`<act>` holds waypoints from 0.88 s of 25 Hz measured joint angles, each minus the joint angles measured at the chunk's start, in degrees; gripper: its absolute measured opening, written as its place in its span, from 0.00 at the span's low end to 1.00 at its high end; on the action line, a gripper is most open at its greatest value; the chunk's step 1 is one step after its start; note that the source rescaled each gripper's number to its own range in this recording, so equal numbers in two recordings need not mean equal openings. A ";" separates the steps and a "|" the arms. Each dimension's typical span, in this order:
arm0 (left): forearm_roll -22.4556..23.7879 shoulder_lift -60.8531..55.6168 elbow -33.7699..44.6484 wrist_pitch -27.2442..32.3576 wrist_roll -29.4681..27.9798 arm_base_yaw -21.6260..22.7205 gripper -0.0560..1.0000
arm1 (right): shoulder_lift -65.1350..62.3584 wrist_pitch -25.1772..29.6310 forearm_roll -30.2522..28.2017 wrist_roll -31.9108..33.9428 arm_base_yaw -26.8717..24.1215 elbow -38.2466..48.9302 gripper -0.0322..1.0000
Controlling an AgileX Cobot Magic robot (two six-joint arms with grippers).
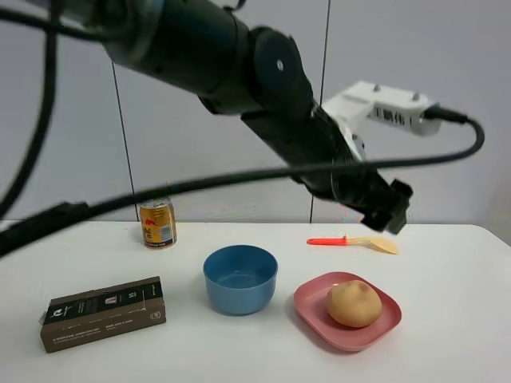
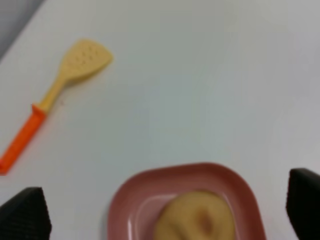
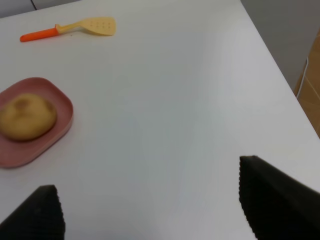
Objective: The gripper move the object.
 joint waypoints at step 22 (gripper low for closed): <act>17.43 -32.62 0.02 18.30 -7.94 41.87 0.96 | 0.00 0.00 0.00 0.00 0.00 0.00 1.00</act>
